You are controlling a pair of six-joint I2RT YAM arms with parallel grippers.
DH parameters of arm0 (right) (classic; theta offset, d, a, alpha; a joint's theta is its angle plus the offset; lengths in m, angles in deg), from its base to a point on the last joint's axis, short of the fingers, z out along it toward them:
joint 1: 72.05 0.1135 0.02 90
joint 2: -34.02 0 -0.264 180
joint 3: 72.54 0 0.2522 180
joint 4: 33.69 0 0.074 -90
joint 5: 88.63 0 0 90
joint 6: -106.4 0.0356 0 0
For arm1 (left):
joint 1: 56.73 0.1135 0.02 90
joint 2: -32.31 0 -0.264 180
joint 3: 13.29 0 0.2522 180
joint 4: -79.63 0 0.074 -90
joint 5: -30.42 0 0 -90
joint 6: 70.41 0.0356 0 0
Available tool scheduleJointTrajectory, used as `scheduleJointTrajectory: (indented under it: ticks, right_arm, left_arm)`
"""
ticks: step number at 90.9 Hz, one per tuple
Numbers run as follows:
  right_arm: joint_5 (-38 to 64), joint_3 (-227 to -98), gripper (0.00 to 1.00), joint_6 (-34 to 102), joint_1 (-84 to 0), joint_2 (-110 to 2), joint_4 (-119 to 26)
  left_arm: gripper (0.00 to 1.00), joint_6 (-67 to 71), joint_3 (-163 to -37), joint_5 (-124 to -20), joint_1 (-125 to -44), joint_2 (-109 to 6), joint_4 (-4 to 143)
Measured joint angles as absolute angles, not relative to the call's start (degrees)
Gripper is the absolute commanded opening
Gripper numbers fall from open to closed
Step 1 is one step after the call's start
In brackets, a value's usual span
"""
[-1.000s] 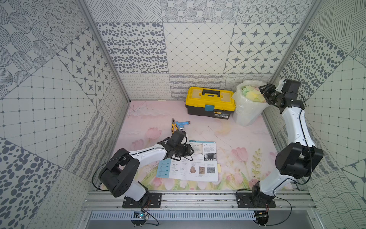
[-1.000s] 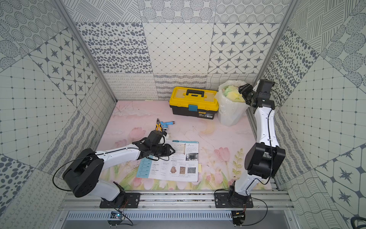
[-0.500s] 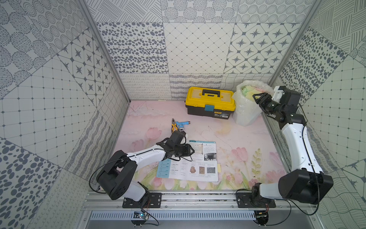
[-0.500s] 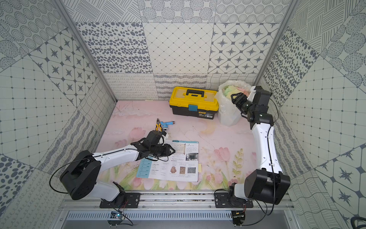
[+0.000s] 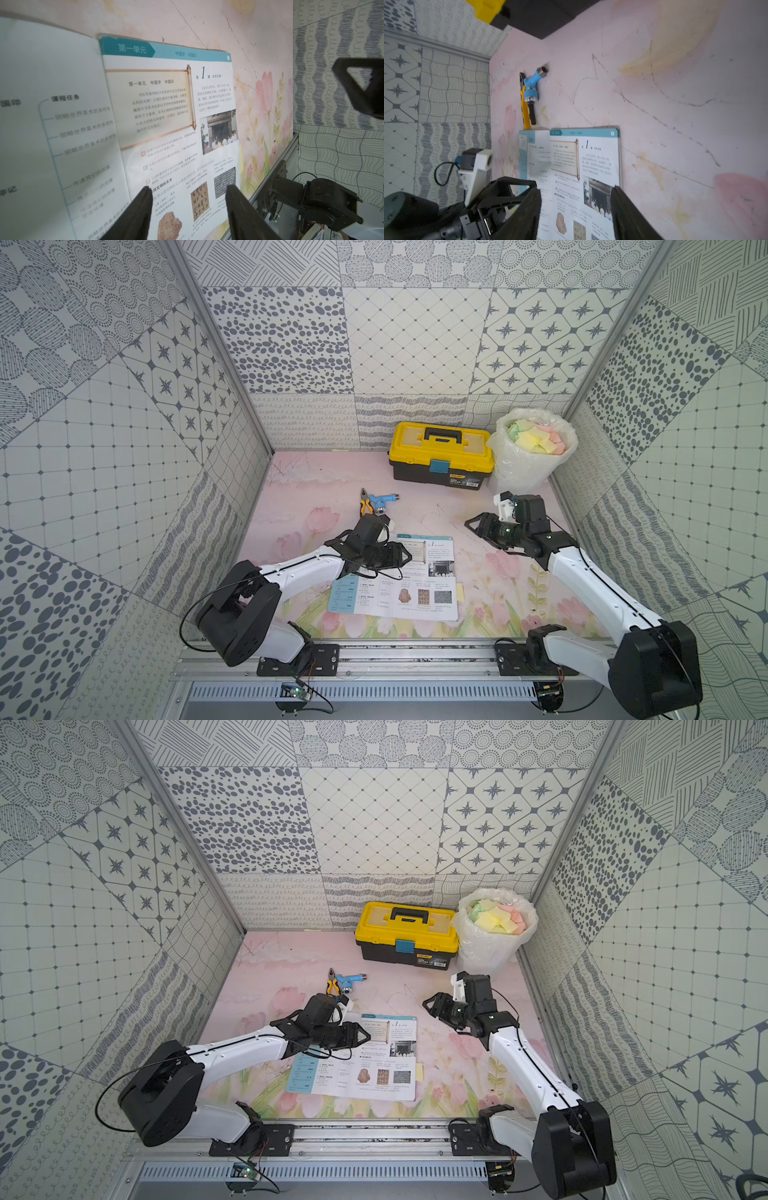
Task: Peel off the used sticky note
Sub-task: Turn the page of the book at the center of the board.
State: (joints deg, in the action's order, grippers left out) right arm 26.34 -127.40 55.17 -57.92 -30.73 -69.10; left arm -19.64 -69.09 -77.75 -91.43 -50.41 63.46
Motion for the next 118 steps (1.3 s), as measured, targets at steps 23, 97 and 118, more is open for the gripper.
scheduleJointTrajectory:
  ticks: [23,97,118]
  right_arm:
    - [25.89,-116.65,0.53,57.81,-52.69,-25.09,-67.71]
    - [31.55,-97.61,0.36,65.0,-49.13,-17.33,-61.67]
    - [32.33,-97.06,0.31,65.57,-49.13,-20.09,-57.32]
  left_arm:
    - [0.62,-19.57,-69.83,-77.79,-91.43,-49.99,63.26]
    - [0.58,-19.7,-73.74,-77.84,-91.43,-49.82,62.52]
    - [0.58,-19.83,-74.01,-78.06,-91.43,-49.82,62.43]
